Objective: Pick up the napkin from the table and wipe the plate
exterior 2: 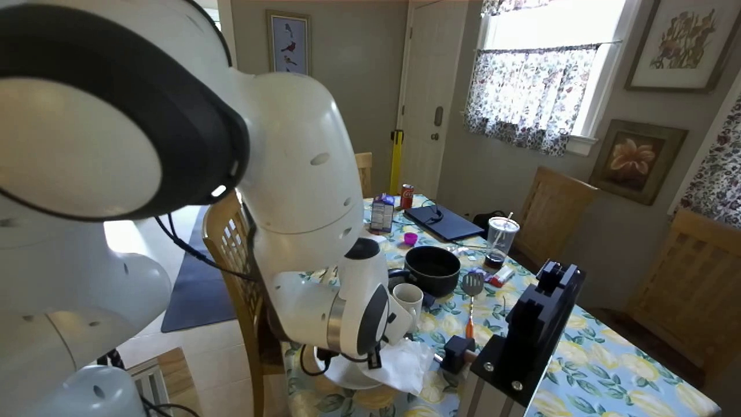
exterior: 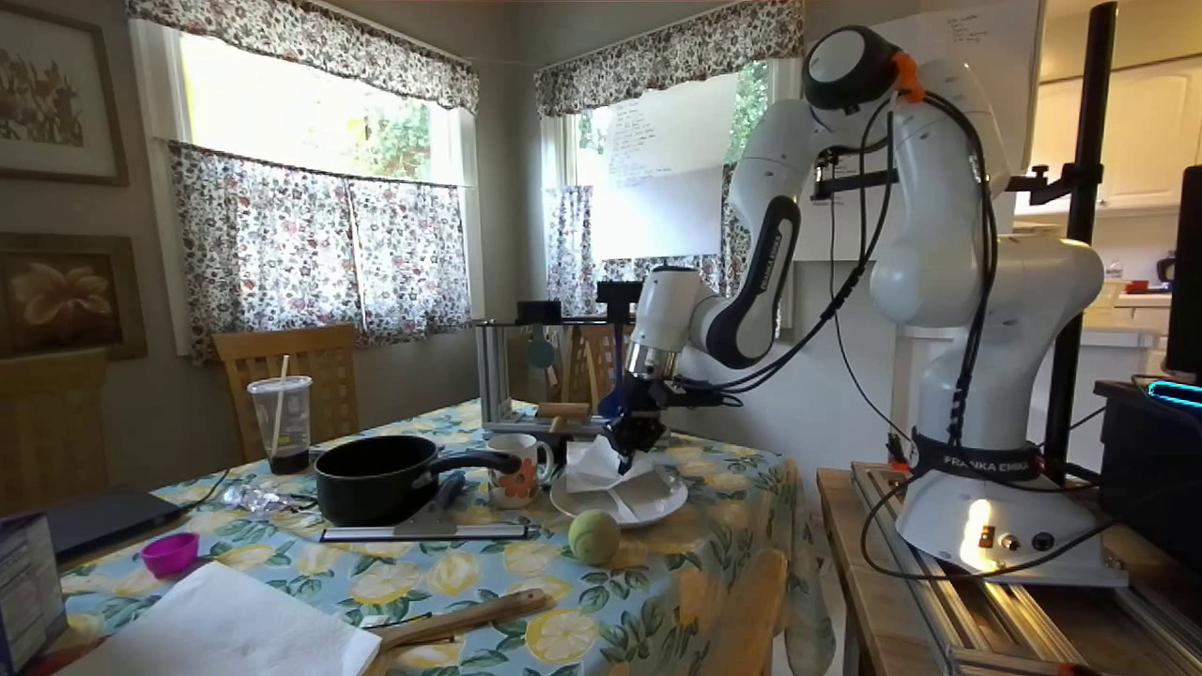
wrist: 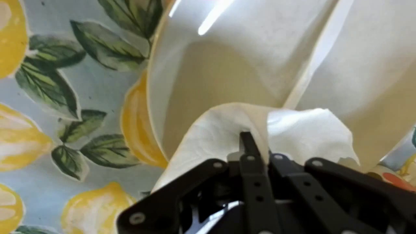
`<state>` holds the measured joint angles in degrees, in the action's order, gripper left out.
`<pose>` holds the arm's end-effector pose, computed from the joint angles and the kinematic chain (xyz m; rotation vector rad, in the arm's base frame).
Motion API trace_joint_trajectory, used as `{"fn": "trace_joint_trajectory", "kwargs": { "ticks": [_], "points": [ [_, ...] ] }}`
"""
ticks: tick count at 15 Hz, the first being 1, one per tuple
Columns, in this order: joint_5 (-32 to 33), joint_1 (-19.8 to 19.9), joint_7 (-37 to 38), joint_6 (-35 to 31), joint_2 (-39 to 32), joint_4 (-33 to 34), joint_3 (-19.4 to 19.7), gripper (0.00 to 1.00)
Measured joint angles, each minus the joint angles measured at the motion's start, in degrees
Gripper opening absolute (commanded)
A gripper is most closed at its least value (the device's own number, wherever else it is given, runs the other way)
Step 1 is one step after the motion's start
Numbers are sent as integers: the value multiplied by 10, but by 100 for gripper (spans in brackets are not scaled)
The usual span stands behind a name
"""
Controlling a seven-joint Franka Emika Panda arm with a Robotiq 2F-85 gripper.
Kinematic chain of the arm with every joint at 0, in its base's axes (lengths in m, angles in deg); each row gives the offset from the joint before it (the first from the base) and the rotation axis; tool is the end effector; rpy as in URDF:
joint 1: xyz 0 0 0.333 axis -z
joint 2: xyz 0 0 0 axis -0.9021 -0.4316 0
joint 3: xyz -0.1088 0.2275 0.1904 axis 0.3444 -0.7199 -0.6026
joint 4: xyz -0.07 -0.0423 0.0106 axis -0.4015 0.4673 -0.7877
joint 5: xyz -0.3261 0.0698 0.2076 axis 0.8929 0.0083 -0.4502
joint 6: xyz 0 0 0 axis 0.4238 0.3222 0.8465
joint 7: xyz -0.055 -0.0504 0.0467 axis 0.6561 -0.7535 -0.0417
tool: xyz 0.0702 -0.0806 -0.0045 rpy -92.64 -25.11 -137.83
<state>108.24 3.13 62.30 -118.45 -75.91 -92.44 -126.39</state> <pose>0.4269 -0.0739 0.1860 -2.8625 0.8939 -0.3402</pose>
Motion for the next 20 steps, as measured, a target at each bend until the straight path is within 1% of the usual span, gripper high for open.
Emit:
{"fn": "trace_joint_trajectory", "kwargs": {
  "ticks": [5, 10, 11, 13, 16, 18, 20],
  "points": [
    [-65, 3, -78, 69, -35, 53, -60, 0],
    [-116, 20, -155, 119, -77, 68, -117, 0],
    [-150, 16, -182, 121, -81, 67, -118, 0],
    [-239, -11, -257, 120, -77, 68, -99, 0],
    [-371, -75, -359, 117, -58, 70, -51, 0],
    [-460, -130, -427, 117, -41, 73, -11, 0],
    [-541, -196, -488, 117, -22, 79, 36, 0]
  ]
}}
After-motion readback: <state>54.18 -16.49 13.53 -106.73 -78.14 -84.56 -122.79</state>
